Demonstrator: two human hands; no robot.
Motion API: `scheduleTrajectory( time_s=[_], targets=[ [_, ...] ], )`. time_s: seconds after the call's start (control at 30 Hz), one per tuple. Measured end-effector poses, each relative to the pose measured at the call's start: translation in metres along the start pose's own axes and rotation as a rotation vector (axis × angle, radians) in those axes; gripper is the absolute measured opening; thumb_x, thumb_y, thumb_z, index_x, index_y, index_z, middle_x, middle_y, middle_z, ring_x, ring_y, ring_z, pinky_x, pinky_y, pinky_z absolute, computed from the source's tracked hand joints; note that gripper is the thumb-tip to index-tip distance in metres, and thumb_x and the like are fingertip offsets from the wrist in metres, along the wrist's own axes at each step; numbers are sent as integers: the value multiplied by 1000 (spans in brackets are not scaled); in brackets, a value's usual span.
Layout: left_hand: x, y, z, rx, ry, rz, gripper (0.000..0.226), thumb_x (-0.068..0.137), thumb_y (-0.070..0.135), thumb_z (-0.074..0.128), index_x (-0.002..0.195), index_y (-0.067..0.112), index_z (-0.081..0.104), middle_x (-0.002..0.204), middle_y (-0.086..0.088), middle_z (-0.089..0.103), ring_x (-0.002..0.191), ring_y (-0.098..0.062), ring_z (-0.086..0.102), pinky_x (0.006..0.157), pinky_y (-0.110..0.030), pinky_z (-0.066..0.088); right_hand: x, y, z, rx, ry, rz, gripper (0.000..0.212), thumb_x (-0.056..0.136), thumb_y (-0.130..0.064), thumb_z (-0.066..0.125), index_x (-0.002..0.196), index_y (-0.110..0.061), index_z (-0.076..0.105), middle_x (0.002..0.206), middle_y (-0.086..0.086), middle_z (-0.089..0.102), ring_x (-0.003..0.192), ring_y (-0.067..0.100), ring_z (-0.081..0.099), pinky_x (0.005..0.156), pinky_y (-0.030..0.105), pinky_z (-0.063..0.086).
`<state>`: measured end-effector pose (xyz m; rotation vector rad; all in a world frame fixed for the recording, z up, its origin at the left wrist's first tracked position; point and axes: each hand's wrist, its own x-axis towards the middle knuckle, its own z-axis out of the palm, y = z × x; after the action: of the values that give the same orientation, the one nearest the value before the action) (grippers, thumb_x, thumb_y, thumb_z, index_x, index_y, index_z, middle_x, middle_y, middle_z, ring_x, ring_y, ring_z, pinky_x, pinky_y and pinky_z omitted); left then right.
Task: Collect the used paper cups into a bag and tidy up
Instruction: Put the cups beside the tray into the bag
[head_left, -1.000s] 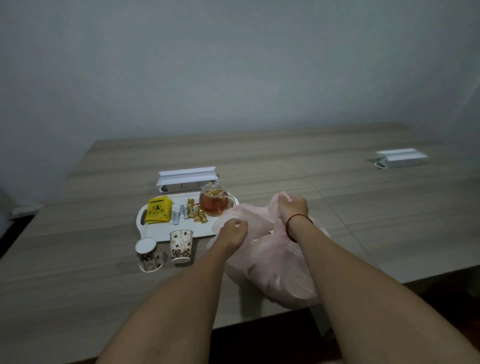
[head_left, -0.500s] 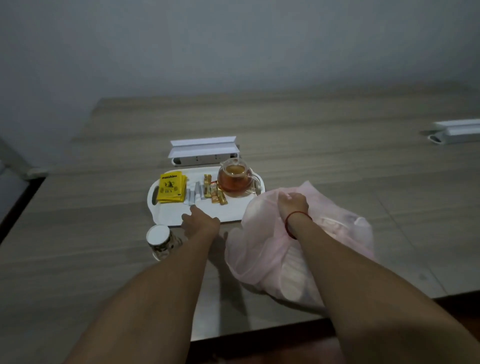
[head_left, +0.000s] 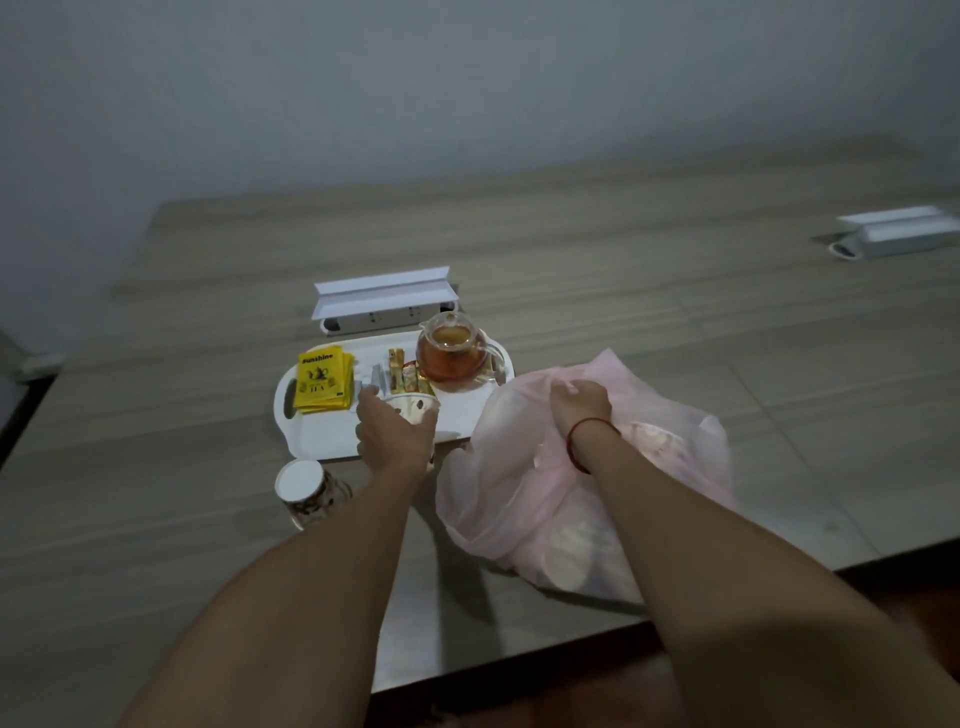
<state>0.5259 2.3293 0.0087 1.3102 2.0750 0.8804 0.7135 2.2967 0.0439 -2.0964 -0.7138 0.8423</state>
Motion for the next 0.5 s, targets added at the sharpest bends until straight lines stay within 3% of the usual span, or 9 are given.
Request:
scheduleTrajectory(
  time_s=[0.17,0.23,0.3,0.4,0.5],
  targets=[
    [-40,32,-17,-249,-29,157,60,68,41,82,113,17,50,102,2,58,97,-23,63,71,-28,44,-24,-15,-40,37,54,-81,36,94,-22,40,100,0,69,109,21,66,100,37,60,81,31,44],
    [-61,41,-18,-298,-60,187,60,68,45,80,112,19,49,106,1,61,96,-21,63,74,-29,47,-34,-19,-57,77,79,-99,30,91,-19,42,78,-2,63,88,19,58,81,34,52,74,31,40],
    [-82,52,-17,-331,-83,221,63,67,45,81,114,20,47,111,0,62,97,-18,62,76,-28,46,-44,-23,-73,93,109,-121,30,90,-16,43,73,2,60,79,17,52,76,28,45,70,30,36],
    [-108,65,-11,-302,-213,257,64,68,44,82,115,18,46,117,-3,61,103,-20,61,84,-33,52,-56,-24,-93,127,122,-147,30,90,-17,47,83,4,67,89,26,65,80,33,57,71,29,39],
    [-122,70,-6,-136,-515,263,65,81,51,69,129,9,54,133,-7,57,113,-24,59,87,-28,51,-60,-21,-103,167,130,-144,31,90,-19,49,93,5,70,103,25,70,98,37,65,72,29,41]
  ],
)
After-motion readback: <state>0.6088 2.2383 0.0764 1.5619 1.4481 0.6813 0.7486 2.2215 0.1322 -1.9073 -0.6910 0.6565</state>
